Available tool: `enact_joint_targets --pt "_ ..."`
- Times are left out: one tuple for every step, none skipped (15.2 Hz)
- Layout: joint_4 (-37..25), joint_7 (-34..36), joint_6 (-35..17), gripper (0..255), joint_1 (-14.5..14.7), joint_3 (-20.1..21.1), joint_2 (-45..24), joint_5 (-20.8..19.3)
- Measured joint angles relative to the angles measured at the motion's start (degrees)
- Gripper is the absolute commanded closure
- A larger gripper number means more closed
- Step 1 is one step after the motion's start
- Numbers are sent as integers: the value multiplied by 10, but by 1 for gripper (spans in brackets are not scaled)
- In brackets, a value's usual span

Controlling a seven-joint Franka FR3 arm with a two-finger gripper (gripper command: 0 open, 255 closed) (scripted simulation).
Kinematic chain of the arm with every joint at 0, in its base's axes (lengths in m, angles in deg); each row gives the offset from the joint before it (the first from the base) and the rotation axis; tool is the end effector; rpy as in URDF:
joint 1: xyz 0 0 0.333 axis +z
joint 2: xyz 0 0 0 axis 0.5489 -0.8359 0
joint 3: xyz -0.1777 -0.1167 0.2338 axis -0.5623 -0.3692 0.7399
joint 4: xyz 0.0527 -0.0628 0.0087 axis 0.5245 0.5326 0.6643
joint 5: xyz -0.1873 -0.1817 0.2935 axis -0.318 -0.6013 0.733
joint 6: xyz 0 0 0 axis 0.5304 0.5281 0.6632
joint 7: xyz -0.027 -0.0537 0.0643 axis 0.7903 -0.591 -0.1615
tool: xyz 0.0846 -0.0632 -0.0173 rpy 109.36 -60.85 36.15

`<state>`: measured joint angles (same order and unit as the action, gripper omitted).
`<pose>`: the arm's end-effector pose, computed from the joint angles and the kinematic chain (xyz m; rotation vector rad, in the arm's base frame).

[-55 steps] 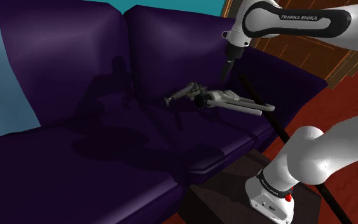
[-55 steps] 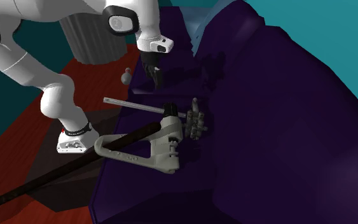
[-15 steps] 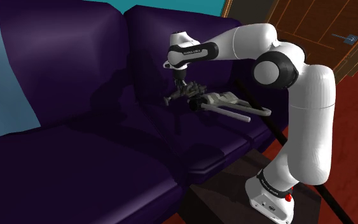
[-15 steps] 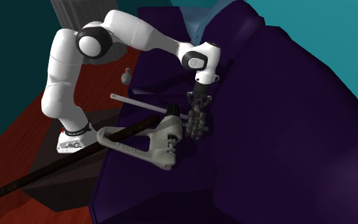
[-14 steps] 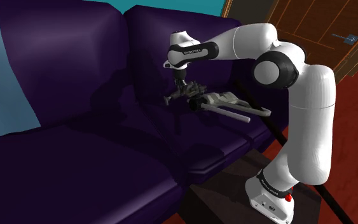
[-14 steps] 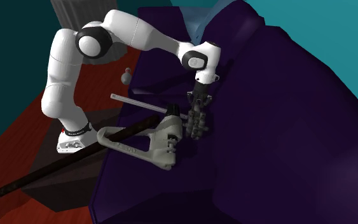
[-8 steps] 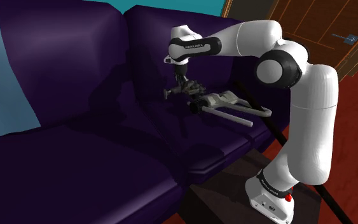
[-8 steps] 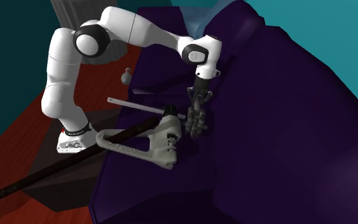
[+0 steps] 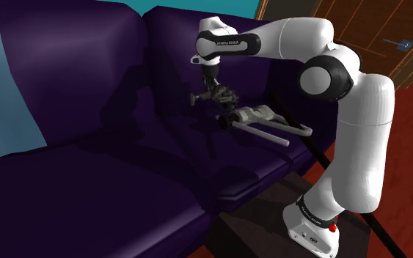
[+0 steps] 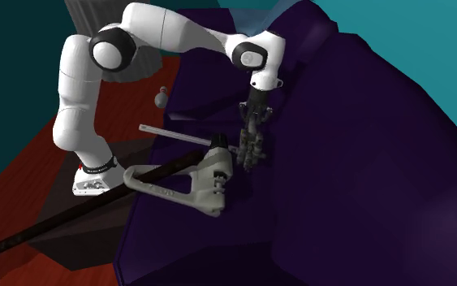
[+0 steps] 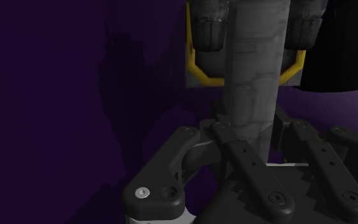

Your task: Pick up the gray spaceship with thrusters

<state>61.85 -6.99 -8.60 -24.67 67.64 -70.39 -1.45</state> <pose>0.6743 -0.0323 0.4084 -2.4850 -1.8602 0.3693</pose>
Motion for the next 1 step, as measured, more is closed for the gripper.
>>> enact_joint_targets --pt "-2 0 3 255 0 0 0 0"
